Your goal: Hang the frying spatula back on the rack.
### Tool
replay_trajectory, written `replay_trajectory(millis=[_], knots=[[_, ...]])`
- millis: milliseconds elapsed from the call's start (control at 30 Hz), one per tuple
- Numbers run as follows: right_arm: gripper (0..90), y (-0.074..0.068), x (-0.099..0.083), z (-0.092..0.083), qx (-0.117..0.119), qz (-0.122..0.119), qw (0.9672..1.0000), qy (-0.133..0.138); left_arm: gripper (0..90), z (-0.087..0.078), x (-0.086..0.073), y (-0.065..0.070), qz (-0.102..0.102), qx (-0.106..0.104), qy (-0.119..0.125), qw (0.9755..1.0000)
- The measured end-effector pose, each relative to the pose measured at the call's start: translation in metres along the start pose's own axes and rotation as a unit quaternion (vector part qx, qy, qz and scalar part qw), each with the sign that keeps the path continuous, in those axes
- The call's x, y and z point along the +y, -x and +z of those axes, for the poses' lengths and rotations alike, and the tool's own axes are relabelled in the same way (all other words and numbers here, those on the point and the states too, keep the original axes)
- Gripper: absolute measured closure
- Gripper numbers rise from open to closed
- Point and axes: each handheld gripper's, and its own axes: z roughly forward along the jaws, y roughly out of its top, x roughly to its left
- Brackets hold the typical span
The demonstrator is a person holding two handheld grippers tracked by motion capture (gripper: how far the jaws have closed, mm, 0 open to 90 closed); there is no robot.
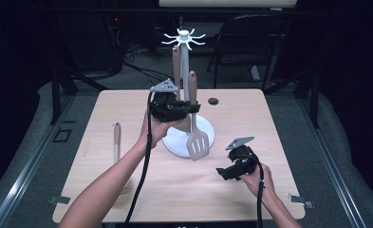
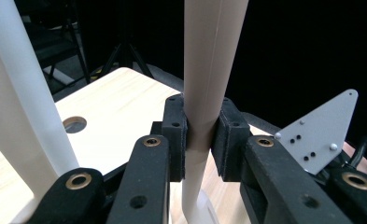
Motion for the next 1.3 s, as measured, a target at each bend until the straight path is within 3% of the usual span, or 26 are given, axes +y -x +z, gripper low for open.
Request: replay_trajectory(millis=[833, 1300], knots=[[10.9, 0.001, 0.0, 0.001, -0.001, -0.001, 1.0, -0.001, 77.3, -0.006, 0.042, -0.008, 0.003, 0.018, 0.02, 0.9996], [11.0, -0.001, 0.0, 0.003, 0.0, -0.009, 1.0, -0.001, 77.3, -0.003, 0.048, -0.017, -0.016, 0.025, 0.024, 0.9993]])
